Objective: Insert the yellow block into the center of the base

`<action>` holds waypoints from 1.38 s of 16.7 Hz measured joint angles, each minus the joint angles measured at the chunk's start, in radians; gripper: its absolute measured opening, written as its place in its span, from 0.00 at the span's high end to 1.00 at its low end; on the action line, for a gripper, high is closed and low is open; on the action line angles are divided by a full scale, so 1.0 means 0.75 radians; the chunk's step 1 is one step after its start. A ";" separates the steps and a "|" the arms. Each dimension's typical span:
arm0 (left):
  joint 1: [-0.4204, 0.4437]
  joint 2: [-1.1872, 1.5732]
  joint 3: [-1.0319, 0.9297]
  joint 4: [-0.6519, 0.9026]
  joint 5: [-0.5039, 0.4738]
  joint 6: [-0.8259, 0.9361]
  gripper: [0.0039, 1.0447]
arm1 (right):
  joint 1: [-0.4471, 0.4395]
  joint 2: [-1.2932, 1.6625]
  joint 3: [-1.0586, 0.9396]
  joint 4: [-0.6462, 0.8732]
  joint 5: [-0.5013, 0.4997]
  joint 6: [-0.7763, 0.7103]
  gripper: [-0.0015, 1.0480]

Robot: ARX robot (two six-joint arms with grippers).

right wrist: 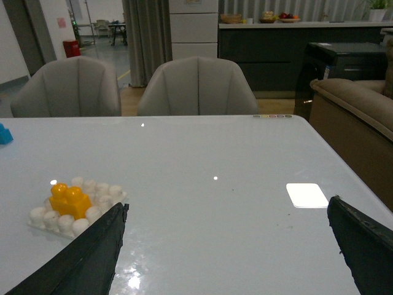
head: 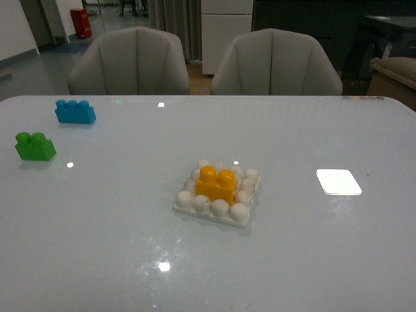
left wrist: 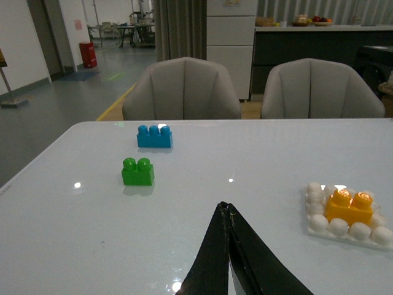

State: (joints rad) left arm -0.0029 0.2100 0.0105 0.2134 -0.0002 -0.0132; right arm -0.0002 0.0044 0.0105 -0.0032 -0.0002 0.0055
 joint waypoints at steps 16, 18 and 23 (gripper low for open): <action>0.000 -0.268 0.001 -0.289 0.000 -0.001 0.67 | 0.000 0.000 0.000 0.000 0.000 -0.001 0.06; 0.000 -0.268 0.001 -0.289 0.000 -0.001 0.46 | 0.000 0.000 0.000 0.000 0.000 -0.001 0.06; 0.000 -0.268 0.001 -0.289 0.000 0.002 0.07 | 0.000 0.000 0.000 0.000 0.000 0.000 0.06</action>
State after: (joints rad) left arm -0.0029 0.0093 0.0113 -0.0036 -0.0002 -0.0120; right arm -0.0002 0.0044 0.0105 -0.0032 -0.0002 0.0055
